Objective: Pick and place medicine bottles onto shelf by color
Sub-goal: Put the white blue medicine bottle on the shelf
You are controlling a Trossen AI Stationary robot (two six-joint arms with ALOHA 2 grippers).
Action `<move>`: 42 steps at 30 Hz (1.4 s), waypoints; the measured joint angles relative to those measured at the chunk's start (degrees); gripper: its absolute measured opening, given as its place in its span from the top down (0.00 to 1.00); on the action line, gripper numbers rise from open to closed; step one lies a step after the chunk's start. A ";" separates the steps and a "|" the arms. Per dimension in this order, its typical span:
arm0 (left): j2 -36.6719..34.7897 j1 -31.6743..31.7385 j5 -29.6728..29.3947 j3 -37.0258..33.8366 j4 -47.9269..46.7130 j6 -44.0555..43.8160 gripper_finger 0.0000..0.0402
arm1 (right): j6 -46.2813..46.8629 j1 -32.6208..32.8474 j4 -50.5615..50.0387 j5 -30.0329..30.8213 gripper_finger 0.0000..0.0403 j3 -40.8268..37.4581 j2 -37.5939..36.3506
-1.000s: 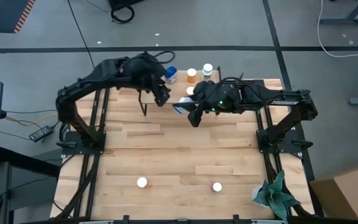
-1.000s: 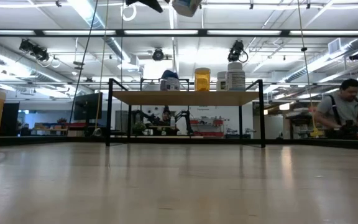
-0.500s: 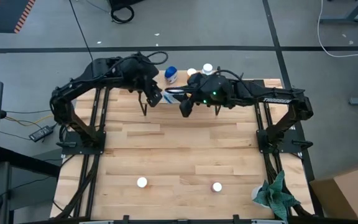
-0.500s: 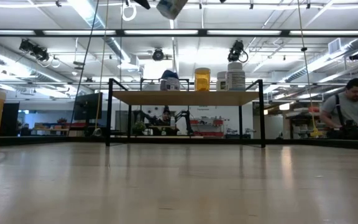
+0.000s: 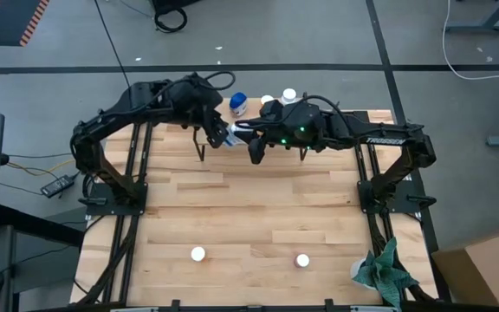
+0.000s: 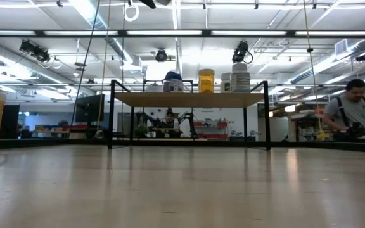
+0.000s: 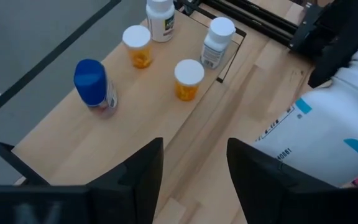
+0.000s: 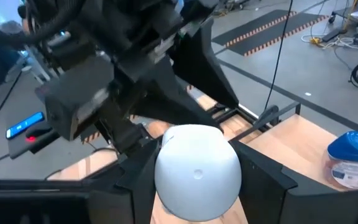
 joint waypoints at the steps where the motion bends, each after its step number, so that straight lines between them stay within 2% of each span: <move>1: 0.01 -0.35 -0.04 0.00 0.04 -0.07 0.53 | 0.00 -0.04 0.54 0.32 0.53 0.00 0.00; 14: 0.01 -1.28 0.45 0.00 0.07 -1.36 0.56 | -0.16 -0.44 2.52 1.50 0.53 0.00 0.00; 19: 0.01 -1.16 -0.11 0.00 -0.83 0.73 0.56 | -2.14 -0.88 2.50 1.73 0.53 0.04 0.68; 22: -0.05 -0.31 -2.73 0.00 -3.17 2.27 0.56 | -3.88 -2.03 1.91 2.90 0.53 0.07 2.29; 32: -2.69 2.68 -3.45 -0.02 -6.33 0.33 0.55 | -7.44 -5.33 -2.34 2.60 0.53 0.00 10.00; 42: -3.75 3.33 -4.12 -0.02 -8.61 -1.13 0.57 | -9.97 -8.47 -5.46 4.91 0.53 -0.02 12.99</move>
